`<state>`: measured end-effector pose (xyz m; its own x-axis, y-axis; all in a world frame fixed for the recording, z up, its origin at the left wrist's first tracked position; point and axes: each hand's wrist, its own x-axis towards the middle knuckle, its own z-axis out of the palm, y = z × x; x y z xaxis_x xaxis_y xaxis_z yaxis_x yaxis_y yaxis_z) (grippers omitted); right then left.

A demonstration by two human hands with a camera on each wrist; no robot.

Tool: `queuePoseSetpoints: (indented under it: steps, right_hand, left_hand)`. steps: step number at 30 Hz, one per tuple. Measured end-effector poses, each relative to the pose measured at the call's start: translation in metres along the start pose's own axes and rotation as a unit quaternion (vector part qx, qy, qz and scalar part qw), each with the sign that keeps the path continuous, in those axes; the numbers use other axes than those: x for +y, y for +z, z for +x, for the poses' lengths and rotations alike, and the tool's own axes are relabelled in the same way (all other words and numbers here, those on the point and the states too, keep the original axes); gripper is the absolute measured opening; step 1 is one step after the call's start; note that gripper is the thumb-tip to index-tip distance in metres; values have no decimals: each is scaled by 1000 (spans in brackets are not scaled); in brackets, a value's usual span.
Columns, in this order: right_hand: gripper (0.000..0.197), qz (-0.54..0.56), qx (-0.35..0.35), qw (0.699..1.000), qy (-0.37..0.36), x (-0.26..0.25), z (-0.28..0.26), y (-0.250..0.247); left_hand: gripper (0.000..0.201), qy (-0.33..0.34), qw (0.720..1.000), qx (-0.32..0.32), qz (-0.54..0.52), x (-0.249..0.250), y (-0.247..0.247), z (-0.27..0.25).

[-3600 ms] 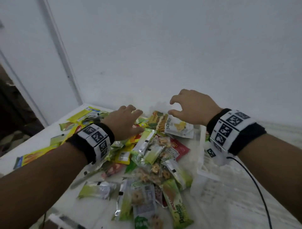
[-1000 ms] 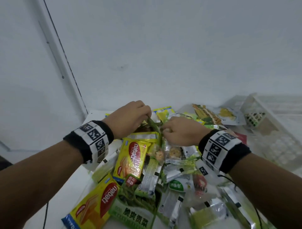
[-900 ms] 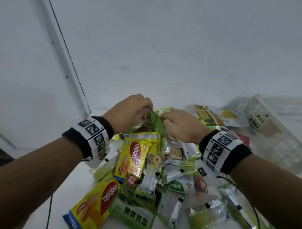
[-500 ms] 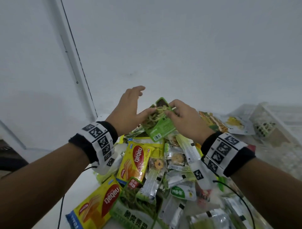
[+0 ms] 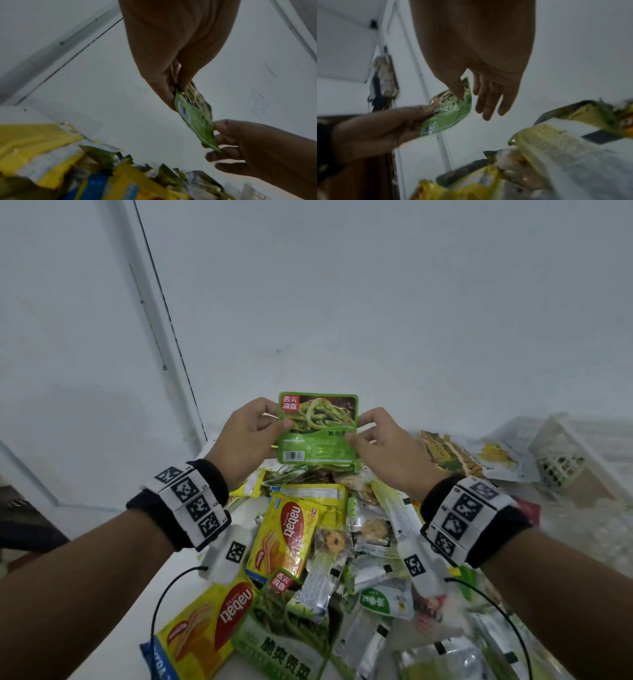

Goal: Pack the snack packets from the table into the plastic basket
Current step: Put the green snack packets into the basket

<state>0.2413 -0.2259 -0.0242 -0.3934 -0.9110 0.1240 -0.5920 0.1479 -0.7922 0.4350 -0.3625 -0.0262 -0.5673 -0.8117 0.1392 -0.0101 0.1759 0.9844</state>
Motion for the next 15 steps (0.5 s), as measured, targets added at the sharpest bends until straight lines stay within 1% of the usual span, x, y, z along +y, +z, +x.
queuePoseSetpoints:
  steps: [2, 3, 5, 7, 8, 9, 15]
  right_hand:
    - [36, -108, -62, 992, -16, 8, 0, 4]
    - [38, -180, -89, 979, -36, 13, 0, 7]
    - [41, -309, -145, 936, -88, 23, -1, 18]
    - [50, -380, -216, 892, -117, 28, -2, 31]
    - [53, -400, -242, 875, -121, 30, -2, 37]
    - [54, -413, -255, 865, -124, 32, -1, 42]
    - [48, -390, -302, 863, -108, 24, 10, 34]
  left_hand:
    - [16, 3, 999, 37, 22, -3, -12, 3]
    - [15, 1, 998, 54, 26, -4, -17, 4]
    - [15, -2, 997, 74, 24, -3, -25, 5]
    - [17, 1, 997, 81, 19, -1, -28, 6]
    - [18, 2, 997, 81, 19, -1, -29, 6]
    - [18, 3, 997, 79, 20, -1, -30, 7]
    - [20, -3, 997, 79, 17, -3, -35, 5]
